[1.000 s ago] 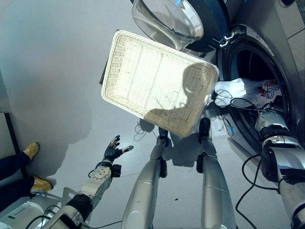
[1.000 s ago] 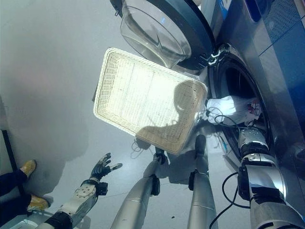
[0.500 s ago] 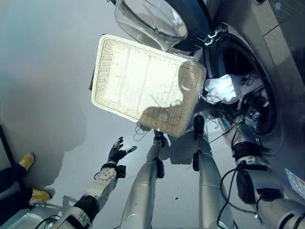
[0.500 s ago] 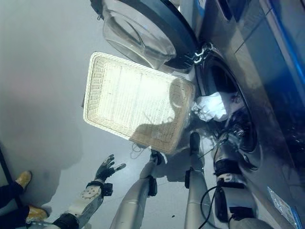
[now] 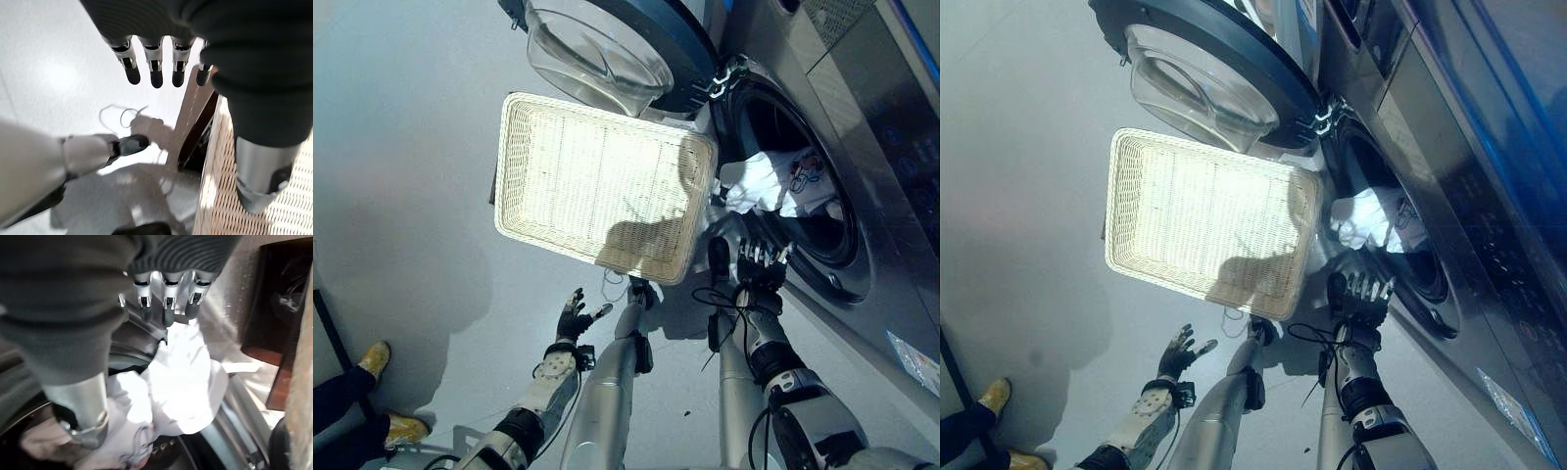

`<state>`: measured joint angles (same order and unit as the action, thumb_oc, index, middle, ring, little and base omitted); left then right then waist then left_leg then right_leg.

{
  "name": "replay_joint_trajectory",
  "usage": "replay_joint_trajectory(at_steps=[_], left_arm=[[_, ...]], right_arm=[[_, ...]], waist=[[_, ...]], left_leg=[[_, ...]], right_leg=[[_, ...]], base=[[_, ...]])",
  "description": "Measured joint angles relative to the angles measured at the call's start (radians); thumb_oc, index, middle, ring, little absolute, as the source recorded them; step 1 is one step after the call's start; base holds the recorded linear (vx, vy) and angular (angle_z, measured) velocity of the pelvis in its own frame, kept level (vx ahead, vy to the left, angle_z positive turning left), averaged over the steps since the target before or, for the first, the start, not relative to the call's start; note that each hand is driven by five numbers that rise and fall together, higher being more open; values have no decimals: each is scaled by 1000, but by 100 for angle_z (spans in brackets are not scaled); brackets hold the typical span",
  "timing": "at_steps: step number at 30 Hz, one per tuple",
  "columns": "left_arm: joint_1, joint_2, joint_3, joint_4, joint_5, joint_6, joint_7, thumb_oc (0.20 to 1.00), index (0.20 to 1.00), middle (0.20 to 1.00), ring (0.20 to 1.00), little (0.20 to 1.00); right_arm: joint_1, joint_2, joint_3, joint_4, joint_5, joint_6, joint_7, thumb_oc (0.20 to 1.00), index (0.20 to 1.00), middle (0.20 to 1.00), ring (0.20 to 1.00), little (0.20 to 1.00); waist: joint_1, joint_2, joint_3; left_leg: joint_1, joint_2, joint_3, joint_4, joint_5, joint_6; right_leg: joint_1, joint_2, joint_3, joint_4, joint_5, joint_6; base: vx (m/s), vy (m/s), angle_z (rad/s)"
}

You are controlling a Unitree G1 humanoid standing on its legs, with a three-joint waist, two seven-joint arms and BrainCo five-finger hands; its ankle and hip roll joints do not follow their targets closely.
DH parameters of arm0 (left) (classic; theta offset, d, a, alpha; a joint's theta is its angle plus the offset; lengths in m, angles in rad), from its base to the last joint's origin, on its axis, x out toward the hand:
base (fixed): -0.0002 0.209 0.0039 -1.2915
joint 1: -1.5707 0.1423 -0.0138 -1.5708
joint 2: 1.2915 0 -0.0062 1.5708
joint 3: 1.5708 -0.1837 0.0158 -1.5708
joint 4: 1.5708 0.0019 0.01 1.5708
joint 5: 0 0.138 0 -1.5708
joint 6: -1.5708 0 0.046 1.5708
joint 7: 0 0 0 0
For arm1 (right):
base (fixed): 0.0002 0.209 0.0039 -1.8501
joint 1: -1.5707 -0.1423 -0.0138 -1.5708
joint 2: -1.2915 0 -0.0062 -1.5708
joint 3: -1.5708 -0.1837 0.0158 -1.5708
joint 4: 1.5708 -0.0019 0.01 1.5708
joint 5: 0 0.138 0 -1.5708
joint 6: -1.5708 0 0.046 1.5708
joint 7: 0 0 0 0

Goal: Put the clothes into the washing machine.

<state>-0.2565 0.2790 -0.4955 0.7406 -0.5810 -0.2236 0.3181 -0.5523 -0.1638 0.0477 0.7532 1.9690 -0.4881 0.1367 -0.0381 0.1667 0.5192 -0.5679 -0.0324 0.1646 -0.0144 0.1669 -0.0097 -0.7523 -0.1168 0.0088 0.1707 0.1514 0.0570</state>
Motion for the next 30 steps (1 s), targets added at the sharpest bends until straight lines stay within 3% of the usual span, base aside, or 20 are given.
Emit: replay_joint_trajectory(at_steps=[3, 8, 17, 19, 20, 21, 23, 25, 26, 30], left_arm=[[3, -3, 1, 35, 0, -3, -1, 1000, 1000, 1000, 1000, 1000], [7, -14, 6, 44, 0, -10, -8, 1000, 1000, 1000, 1000, 1000], [7, -32, 7, 91, 0, -27, -19, 1000, 1000, 1000, 1000, 1000], [5, -36, 6, 102, 1, -27, -32, 1000, 1000, 1000, 1000, 1000], [5, -42, 7, 108, 1, -28, -42, 1000, 1000, 1000, 1000, 1000], [5, -42, 7, 108, 1, -28, -42, 1000, 1000, 1000, 1000, 1000], [5, -41, 7, 112, 1, -27, -51, 1000, 1000, 1000, 1000, 1000], [4, -42, 7, 117, 2, -28, -51, 1000, 1000, 1000, 1000, 1000], [-3, -43, 6, 123, 7, -26, -56, 1000, 1000, 1000, 1000, 1000], [-7, -42, -5, 109, 10, -27, -49, 1000, 1000, 1000, 1000, 1000]], right_arm=[[-10, -17, 14, 0, -97, -20, -25, 1000, 1000, 1000, 1000, 1000], [-9, -20, 82, 23, -411, -30, -142, 1000, 1000, 1000, 1000, 1000], [-50, -63, 92, 201, -802, 0, -354, 1000, 1000, 1000, 1000, 1000], [-81, -92, 72, 274, -838, 49, -372, 1000, 1000, 1000, 1000, 1000], [-103, -114, 66, 332, -839, 105, -369, 1000, 1000, 1000, 1000, 1000], [-103, -114, 66, 332, -839, 105, -369, 1000, 1000, 1000, 1000, 1000], [-141, -156, 58, 433, -837, 227, -348, 1000, 1000, 1000, 1000, 1000], [-154, -163, 51, 462, -824, 253, -335, 1000, 1000, 1000, 1000, 1000], [-166, -172, 39, 486, -791, 308, -318, 1000, 1000, 1000, 1000, 1000], [-224, -188, 23, 494, -699, 349, -317, 1000, 1000, 1000, 1000, 1000]], waist=[[0, 0, 0], [0, 1, -1], [10, 2, -1], [26, 7, -4], [29, 18, -12], [29, 18, -12], [39, 36, -24], [50, 39, -26], [55, 41, -27], [61, 41, -27]], left_leg=[[1, 2, 0, 0, 0, 0], [1, 5, 1, 0, 0, 0], [-2, 6, -3, 3, 0, -1], [-3, 7, -4, 4, 0, -1], [-9, 8, -11, 4, 1, -3], [-9, 8, -11, 4, 1, -3], [-28, 13, -33, 6, 6, -8], [-33, 14, -38, 8, 6, -9], [-45, 17, -46, 10, 8, -13], [-109, 17, -59, 31, 10, -19]], right_leg=[[0, 3, 0, 1, 0, -1], [0, 5, 0, 0, 1, -3], [0, 4, -4, 3, 0, -3], [-1, 3, -6, 4, 0, -4], [-3, 3, -14, 4, -2, -6], [-3, 3, -14, 4, -2, -6], [-11, 4, -37, 5, -6, -12], [-13, 4, -43, 6, -7, -13], [-24, 5, -52, 17, -13, -18], [-101, -1, -68, 81, -43, -26]], base=[[6, 51, -1], [1, 24, -1], [3, -4, 0], [27, -44, 4], [13, -36, 5], [10, -63, 17], [12, -105, 17], [13, -62, 8], [35, -52, 13], [46, -45, 15]])
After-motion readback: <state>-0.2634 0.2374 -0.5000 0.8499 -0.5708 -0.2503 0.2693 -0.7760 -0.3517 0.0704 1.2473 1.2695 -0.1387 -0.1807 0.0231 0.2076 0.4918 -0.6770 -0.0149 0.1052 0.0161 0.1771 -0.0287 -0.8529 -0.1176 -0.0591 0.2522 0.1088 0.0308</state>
